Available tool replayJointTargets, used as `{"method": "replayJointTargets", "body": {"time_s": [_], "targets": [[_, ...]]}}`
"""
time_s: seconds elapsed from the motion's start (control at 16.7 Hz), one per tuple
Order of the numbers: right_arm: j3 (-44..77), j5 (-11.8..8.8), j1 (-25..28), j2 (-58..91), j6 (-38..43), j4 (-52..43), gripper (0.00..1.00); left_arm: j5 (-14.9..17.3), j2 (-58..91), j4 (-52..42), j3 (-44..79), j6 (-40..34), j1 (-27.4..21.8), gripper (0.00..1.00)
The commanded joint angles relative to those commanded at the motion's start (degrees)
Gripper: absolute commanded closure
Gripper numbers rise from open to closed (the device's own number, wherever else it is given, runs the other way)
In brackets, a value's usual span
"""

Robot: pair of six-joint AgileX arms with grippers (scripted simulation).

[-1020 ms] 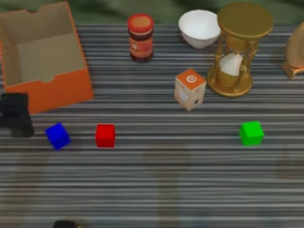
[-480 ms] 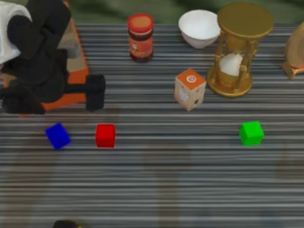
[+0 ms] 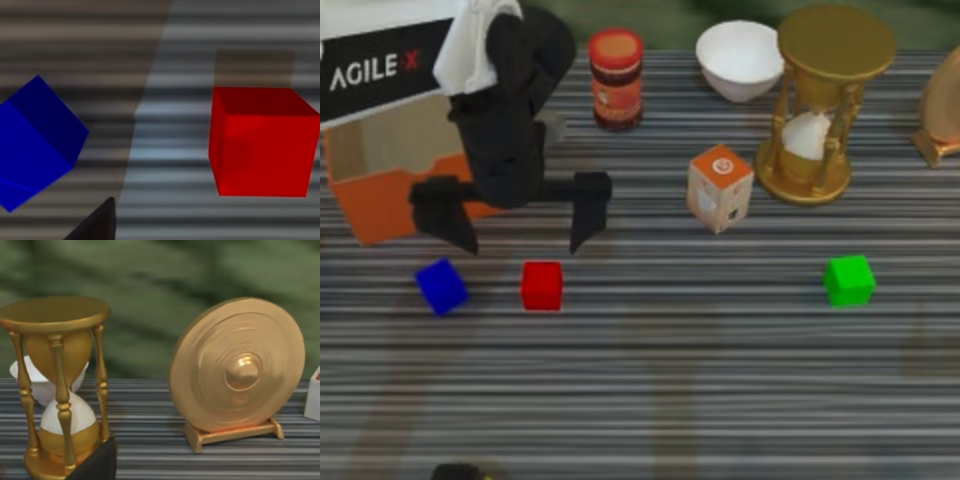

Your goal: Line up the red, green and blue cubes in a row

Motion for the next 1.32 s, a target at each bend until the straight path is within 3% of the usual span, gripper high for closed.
{"method": "replayJointTargets", "body": {"time_s": [0.48,0.9,1.2,1.32], "targets": [[0.00,0.00,0.00,0.00,0.00,0.00,0.00,0.01,1.11,0.73,-0.06,-0.02,0.06,0.00],[0.00,0.00,0.00,0.00,0.00,0.00,0.00,0.06,7.64,15.09,-7.55,0.03,-0.07,0.00],[0.00,0.00,0.00,0.00,0.00,0.00,0.00,0.07,8.63,16.76,-8.55,0.02,-0.10,0.00],[0.00,0.00,0.00,0.00,0.00,0.00,0.00,0.07,8.63,16.76,-8.55,0.02,-0.10,0.15]]}}
